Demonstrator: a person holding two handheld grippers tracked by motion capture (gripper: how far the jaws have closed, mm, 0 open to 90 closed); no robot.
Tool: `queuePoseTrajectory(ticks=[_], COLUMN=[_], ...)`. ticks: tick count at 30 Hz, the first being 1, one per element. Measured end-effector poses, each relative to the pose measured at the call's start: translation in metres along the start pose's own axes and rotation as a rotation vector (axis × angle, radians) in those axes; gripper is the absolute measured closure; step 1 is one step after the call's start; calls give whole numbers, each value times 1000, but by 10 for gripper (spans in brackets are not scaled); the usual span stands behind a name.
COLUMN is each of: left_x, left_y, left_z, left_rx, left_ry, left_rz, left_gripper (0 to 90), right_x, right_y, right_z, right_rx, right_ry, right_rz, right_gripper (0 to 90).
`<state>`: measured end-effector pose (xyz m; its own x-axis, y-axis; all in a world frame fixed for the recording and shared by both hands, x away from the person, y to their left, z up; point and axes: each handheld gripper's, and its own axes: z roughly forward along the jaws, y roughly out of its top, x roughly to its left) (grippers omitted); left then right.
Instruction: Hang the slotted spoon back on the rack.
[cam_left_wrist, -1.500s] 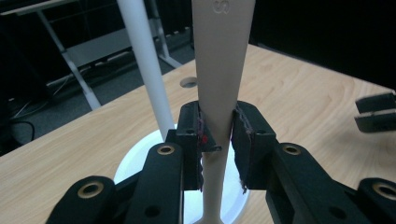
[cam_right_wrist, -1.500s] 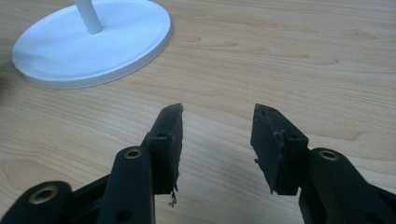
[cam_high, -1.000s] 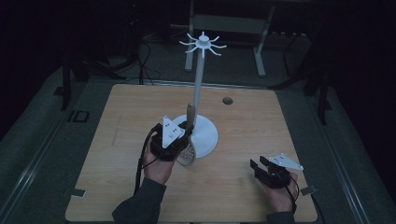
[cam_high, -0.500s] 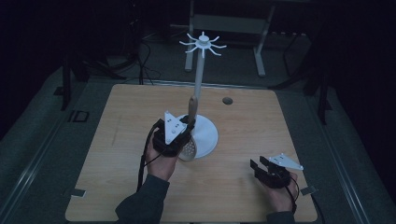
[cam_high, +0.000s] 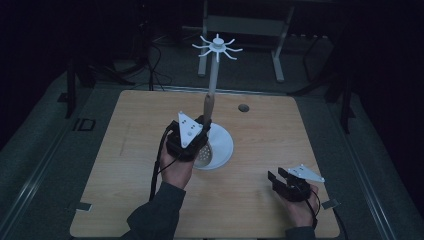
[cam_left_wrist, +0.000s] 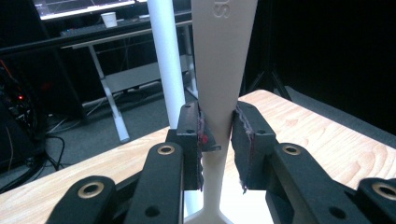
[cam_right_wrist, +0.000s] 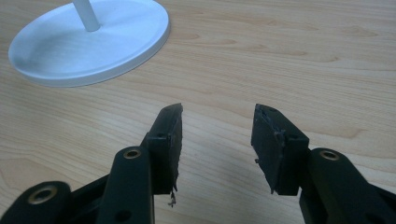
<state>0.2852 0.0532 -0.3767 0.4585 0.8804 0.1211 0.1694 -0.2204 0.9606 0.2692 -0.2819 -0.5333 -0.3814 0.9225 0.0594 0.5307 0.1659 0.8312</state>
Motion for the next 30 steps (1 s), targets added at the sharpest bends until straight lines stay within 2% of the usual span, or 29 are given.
queuePoseTrajectory(ticks=[8,22,30], left_x=[-6,-12,-13], left_y=[10,28,36], left_z=[3,8,9], left_rx=[-15,-36,-43], left_ry=[44,105,125], left_rz=[-40,-54,-51], left_gripper=[737,737,737], right_x=[0,-2,-3], right_y=[0,-1,-1], right_z=[1,0,0], right_rx=[1,1,0], right_ry=[0,-10,-12], right_rz=[1,13,17], right_gripper=[526,525,523])
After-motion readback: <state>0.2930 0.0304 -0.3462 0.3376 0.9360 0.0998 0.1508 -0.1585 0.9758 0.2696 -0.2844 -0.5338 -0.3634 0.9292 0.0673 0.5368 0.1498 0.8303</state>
